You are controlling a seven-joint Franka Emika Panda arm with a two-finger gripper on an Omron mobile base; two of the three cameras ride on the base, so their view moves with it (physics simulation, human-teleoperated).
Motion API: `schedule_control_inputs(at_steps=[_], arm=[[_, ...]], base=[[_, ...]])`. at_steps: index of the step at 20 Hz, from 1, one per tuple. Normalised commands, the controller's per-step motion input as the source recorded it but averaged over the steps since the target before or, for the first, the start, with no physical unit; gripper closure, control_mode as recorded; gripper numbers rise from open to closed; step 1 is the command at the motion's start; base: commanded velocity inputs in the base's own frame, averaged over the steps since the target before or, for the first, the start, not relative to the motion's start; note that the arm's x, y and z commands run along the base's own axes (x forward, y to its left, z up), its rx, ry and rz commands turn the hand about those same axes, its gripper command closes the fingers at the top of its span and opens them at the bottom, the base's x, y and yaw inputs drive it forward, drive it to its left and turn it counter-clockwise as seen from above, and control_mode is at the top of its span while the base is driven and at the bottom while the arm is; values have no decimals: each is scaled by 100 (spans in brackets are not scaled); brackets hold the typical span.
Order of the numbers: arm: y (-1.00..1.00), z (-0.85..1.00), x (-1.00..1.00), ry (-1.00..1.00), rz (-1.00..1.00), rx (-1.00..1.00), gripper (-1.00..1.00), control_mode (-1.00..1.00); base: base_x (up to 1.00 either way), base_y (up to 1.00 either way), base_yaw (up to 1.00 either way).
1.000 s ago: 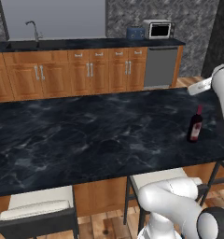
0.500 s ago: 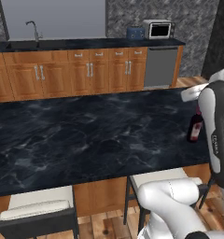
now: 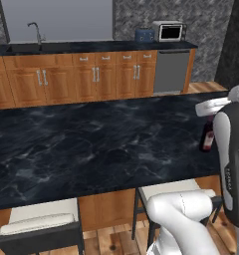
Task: Get the candle and the wine from the cabinet and move them to the dining counter.
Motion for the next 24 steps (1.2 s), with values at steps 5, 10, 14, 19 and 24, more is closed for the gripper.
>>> schedule_control_inputs(at_steps=[5,10,14,19,24], arm=[[3,15,-66,1,0,0,-100,-100],[33,16,-57,9,0,0,-100,-100],[38,18,-28,10,0,0,-100,-100],[8,3,-10,1,0,3,-100,-100],[-7,0,-4,2,0,10,-100,-100]], base=[[0,0,0],[0,0,0],[0,0,0],[0,0,0],[0,0,0]])
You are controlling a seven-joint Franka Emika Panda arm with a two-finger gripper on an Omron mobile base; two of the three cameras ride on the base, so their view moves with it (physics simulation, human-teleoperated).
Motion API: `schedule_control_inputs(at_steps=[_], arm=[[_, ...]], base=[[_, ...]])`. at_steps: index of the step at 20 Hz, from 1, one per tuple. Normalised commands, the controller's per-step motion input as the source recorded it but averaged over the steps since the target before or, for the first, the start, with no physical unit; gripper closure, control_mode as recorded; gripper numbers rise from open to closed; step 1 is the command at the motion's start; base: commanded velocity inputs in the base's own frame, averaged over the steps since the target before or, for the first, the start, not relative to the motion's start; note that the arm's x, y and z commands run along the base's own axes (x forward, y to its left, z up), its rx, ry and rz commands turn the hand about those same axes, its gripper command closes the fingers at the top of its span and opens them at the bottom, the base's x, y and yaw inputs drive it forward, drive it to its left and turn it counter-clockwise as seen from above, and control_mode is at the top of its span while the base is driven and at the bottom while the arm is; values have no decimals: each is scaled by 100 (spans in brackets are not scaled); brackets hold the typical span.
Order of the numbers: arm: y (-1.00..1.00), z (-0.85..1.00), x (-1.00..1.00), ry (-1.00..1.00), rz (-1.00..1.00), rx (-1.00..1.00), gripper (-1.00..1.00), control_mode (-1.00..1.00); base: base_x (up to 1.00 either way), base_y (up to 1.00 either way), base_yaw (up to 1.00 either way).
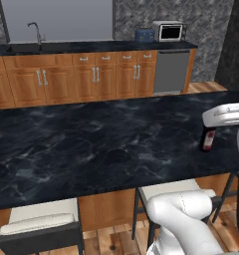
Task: Get the candle and the wine from the cabinet and move them to the dining counter.
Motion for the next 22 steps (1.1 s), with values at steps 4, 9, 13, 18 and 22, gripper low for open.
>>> schedule_control_inputs(at_steps=[4,9,13,18,22], arm=[[-2,1,0,5,0,6,-100,-100],[7,0,0,0,0,-3,-100,-100],[23,0,0,0,0,-14,-100,-100],[7,0,0,0,0,-6,-100,-100],[0,0,0,1,0,0,-100,-100]], base=[[0,0,0],[0,0,0],[0,0,0],[0,0,0],[0,0,0]])
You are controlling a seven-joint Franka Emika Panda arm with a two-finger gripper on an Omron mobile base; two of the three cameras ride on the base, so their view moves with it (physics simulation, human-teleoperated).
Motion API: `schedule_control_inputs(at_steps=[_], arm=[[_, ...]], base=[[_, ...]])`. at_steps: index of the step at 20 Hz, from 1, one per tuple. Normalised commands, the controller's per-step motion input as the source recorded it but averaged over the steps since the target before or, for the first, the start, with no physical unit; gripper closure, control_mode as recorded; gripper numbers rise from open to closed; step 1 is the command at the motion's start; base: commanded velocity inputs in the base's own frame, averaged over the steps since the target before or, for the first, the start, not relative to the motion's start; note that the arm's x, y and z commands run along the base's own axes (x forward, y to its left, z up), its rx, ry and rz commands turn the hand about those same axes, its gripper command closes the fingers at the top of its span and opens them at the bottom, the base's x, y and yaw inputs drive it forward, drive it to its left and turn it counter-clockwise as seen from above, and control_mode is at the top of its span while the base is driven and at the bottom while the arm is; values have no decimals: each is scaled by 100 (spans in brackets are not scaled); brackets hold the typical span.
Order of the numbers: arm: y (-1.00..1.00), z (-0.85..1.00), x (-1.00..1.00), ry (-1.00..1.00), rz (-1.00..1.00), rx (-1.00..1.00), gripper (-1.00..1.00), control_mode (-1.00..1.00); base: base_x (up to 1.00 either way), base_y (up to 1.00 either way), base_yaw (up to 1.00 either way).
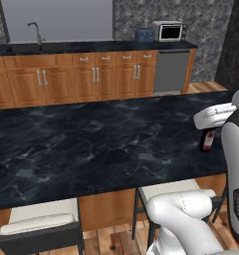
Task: Get the candle and the wine from the cabinet and move them to the dining counter.
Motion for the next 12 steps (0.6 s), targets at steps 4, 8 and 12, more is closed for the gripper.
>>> schedule_control_inputs(at_steps=[4,8,12], arm=[[0,0,0,0,0,0,-100,100],[0,0,0,0,0,0,-100,100],[0,0,0,0,0,0,-100,100]], base=[[-31,-4,0],[-97,-9,-2],[-100,24,-5]])
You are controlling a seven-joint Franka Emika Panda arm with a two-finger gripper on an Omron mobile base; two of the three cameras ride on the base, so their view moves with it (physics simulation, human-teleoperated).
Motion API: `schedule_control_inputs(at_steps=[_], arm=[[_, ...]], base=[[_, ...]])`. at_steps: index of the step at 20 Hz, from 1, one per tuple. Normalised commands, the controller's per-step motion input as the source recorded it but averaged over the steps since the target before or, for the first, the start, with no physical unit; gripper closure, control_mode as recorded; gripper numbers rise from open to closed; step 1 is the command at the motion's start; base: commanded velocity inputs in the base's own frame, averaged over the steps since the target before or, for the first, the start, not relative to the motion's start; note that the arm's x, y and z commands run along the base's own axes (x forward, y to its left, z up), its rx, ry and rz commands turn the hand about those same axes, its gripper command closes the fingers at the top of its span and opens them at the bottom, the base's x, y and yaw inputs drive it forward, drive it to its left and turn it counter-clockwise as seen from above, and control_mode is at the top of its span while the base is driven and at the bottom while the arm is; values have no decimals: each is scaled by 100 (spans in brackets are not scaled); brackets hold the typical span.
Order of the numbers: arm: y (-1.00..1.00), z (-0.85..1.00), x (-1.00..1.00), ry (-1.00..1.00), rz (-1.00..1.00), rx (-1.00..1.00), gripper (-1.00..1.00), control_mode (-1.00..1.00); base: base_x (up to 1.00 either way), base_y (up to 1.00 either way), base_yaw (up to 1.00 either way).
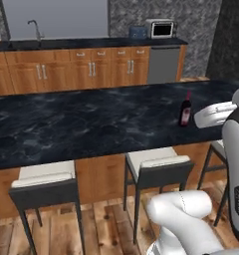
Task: Get the candle and the wine from the cabinet and move them to the dining counter.
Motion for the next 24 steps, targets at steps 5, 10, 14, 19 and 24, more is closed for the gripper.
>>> schedule_control_inputs(at_steps=[5,10,14,19,24], arm=[[0,0,0,0,0,0,-100,100],[0,0,0,0,0,0,-100,100],[0,0,0,0,0,0,-100,100],[0,0,0,0,0,0,-100,100],[0,0,0,0,0,0,-100,100]], base=[[-85,100,1],[-27,100,0],[0,100,0],[20,100,0],[3,100,4]])
